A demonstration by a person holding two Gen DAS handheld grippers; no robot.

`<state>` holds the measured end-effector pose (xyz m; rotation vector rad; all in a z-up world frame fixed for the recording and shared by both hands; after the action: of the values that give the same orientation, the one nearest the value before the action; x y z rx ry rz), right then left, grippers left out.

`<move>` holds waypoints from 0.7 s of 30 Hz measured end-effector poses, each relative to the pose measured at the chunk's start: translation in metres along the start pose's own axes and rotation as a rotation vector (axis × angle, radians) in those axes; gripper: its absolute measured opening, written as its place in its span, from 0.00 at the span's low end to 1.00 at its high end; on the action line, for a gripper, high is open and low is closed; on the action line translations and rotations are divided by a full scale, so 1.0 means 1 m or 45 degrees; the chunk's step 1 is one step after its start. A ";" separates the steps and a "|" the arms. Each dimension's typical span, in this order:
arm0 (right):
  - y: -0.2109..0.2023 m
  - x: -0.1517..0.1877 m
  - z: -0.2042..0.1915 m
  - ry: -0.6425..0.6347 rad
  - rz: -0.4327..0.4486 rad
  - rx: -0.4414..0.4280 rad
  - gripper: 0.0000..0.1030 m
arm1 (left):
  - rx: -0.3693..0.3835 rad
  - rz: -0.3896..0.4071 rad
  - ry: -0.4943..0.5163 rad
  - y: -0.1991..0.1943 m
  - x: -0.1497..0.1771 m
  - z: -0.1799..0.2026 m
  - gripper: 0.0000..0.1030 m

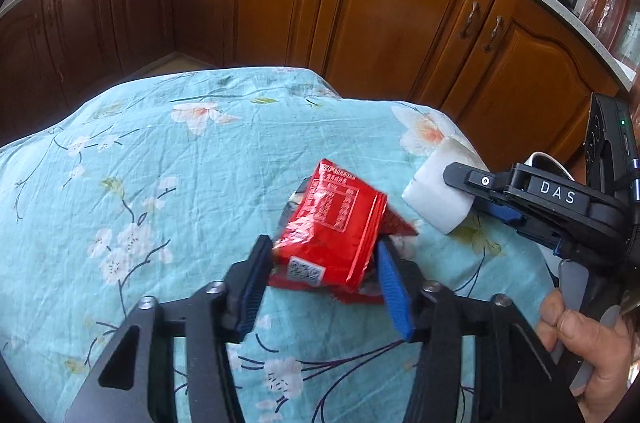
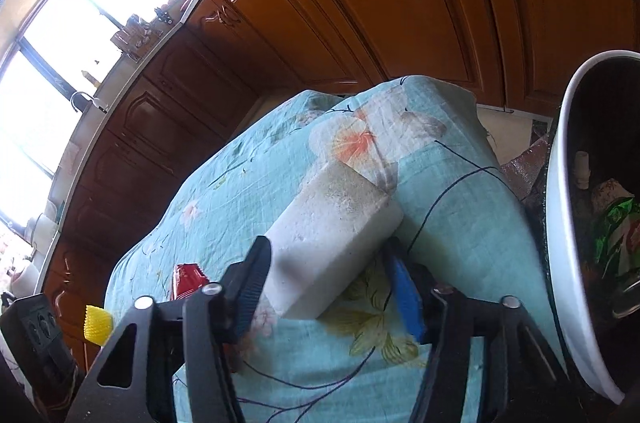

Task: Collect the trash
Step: 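Grasp the red snack packet with the left tool while the right tool grasps the white foam block, then carry the packet and foam block over the bin and open both tools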

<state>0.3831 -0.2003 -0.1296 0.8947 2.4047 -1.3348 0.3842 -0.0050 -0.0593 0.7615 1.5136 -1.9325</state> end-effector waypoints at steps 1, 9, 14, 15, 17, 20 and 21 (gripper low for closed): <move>-0.002 0.000 0.000 -0.009 0.010 0.000 0.42 | 0.004 -0.004 0.007 0.001 0.001 0.001 0.37; -0.035 0.004 -0.004 -0.049 0.092 -0.044 0.25 | 0.022 0.041 0.014 -0.021 0.011 0.003 0.32; -0.062 0.013 -0.004 -0.088 0.118 -0.063 0.24 | 0.064 0.067 -0.028 -0.046 0.019 0.004 0.32; -0.069 0.015 -0.004 -0.097 0.124 -0.068 0.24 | 0.075 0.069 -0.035 -0.050 0.020 0.006 0.32; -0.082 0.018 -0.003 -0.110 0.133 -0.084 0.24 | 0.100 0.072 -0.035 -0.059 0.023 0.012 0.32; -0.102 0.026 0.001 -0.132 0.147 -0.090 0.24 | 0.128 0.084 -0.016 -0.072 0.027 0.025 0.32; -0.109 0.028 0.004 -0.136 0.155 -0.089 0.24 | 0.139 0.088 -0.006 -0.076 0.028 0.031 0.32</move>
<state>0.2934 -0.2353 -0.0715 0.9106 2.2635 -1.2150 0.3071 -0.0223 -0.0237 0.8442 1.3700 -1.9763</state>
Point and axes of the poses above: each gripper's, at about its wrist camera, not at the fingertips, and y roughly the way its jaws point, z to its right, x to its underside, the point moved 1 cm from there along y, roughly the way its jaws point, and after that the axes turned 10 degrees about z, right-handed, at the moved point
